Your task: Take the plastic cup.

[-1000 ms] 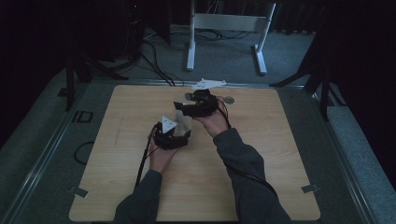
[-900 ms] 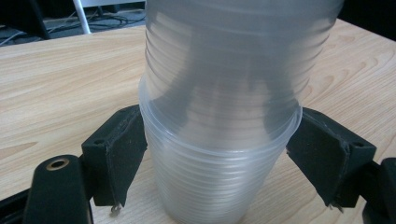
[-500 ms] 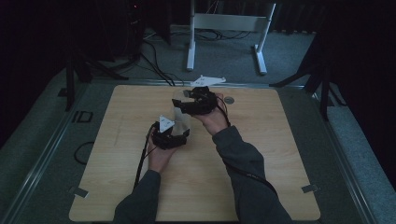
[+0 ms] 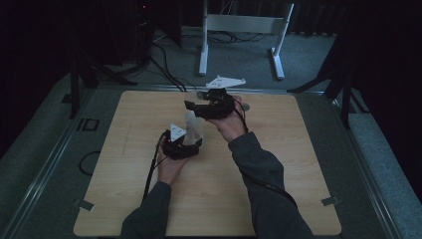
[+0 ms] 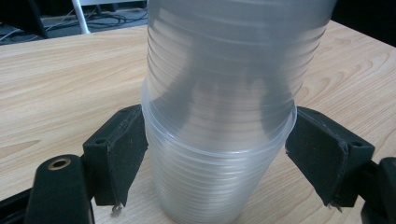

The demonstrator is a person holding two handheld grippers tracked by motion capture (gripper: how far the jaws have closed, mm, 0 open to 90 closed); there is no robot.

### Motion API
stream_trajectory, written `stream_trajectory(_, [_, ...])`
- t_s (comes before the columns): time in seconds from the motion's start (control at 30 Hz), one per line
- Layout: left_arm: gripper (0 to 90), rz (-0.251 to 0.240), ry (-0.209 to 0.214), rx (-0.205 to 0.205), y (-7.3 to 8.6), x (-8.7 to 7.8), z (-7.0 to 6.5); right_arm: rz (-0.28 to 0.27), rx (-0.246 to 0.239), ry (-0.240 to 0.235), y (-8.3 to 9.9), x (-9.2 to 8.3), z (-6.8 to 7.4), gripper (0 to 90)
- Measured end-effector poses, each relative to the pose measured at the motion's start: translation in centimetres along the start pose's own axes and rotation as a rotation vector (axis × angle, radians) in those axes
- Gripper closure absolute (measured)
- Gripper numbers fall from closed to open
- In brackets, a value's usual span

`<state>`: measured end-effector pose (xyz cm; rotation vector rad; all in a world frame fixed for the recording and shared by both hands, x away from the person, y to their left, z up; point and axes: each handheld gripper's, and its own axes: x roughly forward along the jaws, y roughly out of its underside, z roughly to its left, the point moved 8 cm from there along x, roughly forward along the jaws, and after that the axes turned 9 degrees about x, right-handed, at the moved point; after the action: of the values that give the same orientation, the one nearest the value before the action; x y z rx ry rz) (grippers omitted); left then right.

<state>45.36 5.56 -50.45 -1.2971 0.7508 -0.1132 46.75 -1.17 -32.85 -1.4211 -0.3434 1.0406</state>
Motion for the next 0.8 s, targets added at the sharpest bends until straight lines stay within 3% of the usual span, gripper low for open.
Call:
stream_trajectory(0.4, [21.0,-0.012,-0.019,0.009,0.0,-0.5,-0.1,-0.032,0.013,0.003,-1.0,-1.8,-0.5,41.1])
stream_trajectory(0.8, [21.1,-0.038,-0.010,0.001,-0.1,-1.3,-0.4,-0.059,0.021,0.039,-0.9,-4.6,-2.4,41.1])
